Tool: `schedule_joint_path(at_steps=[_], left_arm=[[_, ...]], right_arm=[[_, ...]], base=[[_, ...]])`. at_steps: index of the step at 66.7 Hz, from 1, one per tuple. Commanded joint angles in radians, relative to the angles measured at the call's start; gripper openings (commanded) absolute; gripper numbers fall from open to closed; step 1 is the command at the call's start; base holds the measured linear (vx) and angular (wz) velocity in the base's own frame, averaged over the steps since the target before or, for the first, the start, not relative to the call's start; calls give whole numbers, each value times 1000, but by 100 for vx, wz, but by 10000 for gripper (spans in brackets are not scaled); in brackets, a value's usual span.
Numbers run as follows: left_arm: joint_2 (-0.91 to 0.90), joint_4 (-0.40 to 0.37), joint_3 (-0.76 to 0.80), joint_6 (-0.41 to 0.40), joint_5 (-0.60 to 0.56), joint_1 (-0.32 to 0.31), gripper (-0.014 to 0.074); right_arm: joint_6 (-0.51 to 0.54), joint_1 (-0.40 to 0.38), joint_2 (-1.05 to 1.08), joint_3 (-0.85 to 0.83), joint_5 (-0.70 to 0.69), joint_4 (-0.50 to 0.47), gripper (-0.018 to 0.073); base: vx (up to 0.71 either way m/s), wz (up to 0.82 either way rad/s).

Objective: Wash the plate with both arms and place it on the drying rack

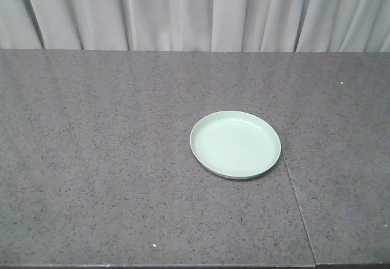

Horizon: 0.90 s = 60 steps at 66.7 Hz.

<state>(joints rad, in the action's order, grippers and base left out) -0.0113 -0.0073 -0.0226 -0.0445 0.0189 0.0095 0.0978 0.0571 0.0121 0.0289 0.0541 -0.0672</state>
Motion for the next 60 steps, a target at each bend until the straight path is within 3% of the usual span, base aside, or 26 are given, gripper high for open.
schedule_joint_path(at_steps=[1,41,60], left_arm=[[-13,-10,28,-2,-74,-4,-6],[-13,-10,28,-2,-74,-4,-6],[-13,-10,28,-2,-74,-4,-6]], right_arm=[[7,0,4,2,-73,2,-4],[7,0,4,2,-79,2,-4],[-43,0,0,-35,-167,-1,-4]], base=[[0,0],[0,0],[0,0]])
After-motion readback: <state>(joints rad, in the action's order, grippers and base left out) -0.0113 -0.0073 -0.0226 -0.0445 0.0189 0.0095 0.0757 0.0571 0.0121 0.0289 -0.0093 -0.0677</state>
